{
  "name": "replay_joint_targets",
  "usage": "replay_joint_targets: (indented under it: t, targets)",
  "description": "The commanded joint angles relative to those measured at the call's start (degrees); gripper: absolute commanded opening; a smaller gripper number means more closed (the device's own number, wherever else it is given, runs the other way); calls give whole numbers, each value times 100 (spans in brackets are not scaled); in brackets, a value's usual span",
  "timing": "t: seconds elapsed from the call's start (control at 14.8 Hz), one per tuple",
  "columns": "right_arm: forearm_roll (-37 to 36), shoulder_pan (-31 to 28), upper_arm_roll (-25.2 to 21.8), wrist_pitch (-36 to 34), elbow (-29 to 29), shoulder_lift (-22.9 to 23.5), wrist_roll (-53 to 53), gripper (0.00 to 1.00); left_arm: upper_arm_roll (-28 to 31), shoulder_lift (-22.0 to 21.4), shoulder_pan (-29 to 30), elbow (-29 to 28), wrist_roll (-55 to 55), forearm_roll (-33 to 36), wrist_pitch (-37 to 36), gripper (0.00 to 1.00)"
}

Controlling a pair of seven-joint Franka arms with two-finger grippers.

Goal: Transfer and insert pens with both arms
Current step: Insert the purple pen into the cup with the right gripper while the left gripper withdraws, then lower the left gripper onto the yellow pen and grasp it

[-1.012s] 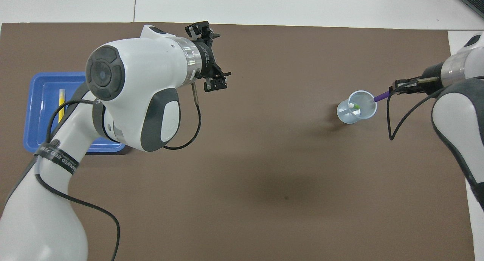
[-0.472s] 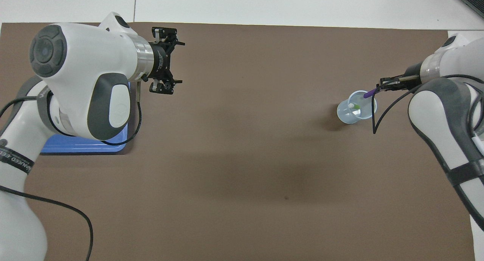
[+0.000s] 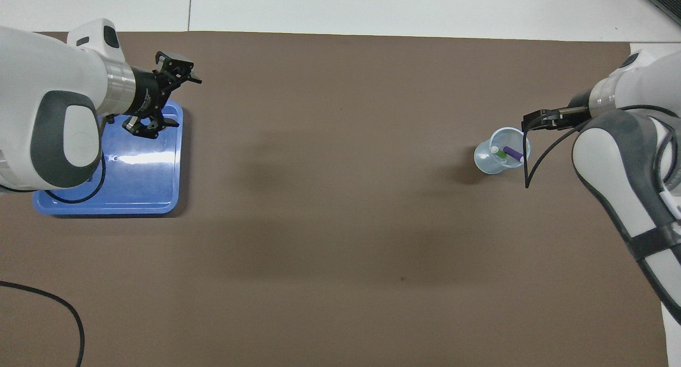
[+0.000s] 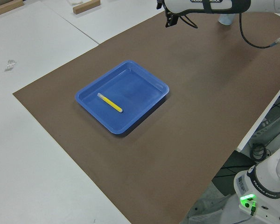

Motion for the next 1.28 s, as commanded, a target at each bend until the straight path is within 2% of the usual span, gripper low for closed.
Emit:
replay_joint_targets:
  t: [0.0, 0.27, 0.47, 0.67, 0.88, 1.01, 1.21]
  targets:
    - [-160, -97, 13, -676, 383, -364, 112, 100, -37, -271, 304, -358, 1382, 35, -147, 100]
    - [-133, -106, -22, -1247, 436, -813, 112, 100, -28, -324, 735, -675, 3405, 140, -138, 100]
    - [-177, -27, -22, -1581, 409, -919, 226, 100, -28, -236, 832, -719, 4539, 1122, -103, 100]
    - [-169, -36, -13, -1784, 418, -928, 226, 100, -28, -8, 1200, -824, 5481, 1195, 151, 100]
    - [-169, -9, 4, -1749, 339, -963, 227, 100, -20, 45, 1561, -1096, 6080, 1282, 538, 100]
    - [-169, 0, 22, -1723, 243, -1007, 226, 100, -20, 167, 1623, -1123, 6160, 1869, 757, 100]
    - [-169, 0, 39, -1740, 242, -1025, 235, 100, -11, 378, 1842, -1211, 6169, 2013, 1057, 100]
